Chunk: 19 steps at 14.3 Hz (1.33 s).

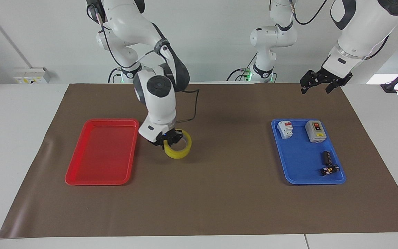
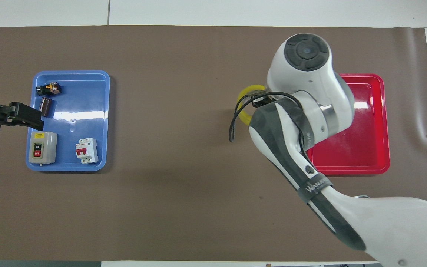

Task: Place and move tape with both arms
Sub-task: 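Grasp the tape roll with the right gripper and carry it to the red tray, then lower the tape into the red tray and open the right gripper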

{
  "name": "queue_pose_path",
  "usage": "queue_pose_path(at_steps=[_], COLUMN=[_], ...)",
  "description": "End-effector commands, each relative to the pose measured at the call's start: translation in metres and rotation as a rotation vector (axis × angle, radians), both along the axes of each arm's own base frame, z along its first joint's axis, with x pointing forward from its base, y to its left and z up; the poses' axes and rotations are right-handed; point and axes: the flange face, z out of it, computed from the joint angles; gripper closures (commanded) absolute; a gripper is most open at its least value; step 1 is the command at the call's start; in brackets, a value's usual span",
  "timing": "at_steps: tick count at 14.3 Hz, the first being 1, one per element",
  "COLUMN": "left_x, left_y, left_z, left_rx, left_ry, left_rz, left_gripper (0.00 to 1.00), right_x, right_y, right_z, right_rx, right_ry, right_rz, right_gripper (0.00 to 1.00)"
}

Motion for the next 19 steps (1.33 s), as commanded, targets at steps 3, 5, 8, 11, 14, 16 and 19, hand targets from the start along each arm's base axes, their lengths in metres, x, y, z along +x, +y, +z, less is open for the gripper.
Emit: queue_pose_path(at_steps=[3,5,8,11,14,16,19], left_x=[-0.003,-0.003,-0.003,-0.003,-0.003,-0.003,-0.003], left_y=[0.002,0.003,0.002,0.002,0.003,0.002,0.003], left_z=[-0.001,-0.001,-0.001,-0.001,-0.001,-0.001,-0.001], left_rx=[-0.013,-0.013,-0.013,-0.013,-0.013,-0.013,-0.013], left_ry=[0.005,0.003,0.005,0.005,0.005,0.005,0.005], left_rz=[0.003,0.008,0.005,0.006,0.006,0.005,0.008], left_gripper=[0.0,0.0,0.0,0.0,0.0,0.0,0.0], right_x=[-0.046,-0.053,-0.083,-0.079,-0.079,-0.074,-0.077], right_y=[-0.171,-0.236,-0.289,-0.299,-0.297,-0.292,-0.292], right_z=[0.018,-0.002,-0.047,-0.07,-0.101,-0.109,-0.114], right_rx=[-0.001,0.009,0.0,-0.004,-0.011,-0.008,-0.002], right_ry=[0.039,0.014,-0.097,-0.14,-0.196,-0.221,-0.21], right_rz=[0.094,0.16,0.237,0.228,0.224,0.191,0.174], right_gripper=[1.0,1.0,1.0,1.0,1.0,1.0,1.0])
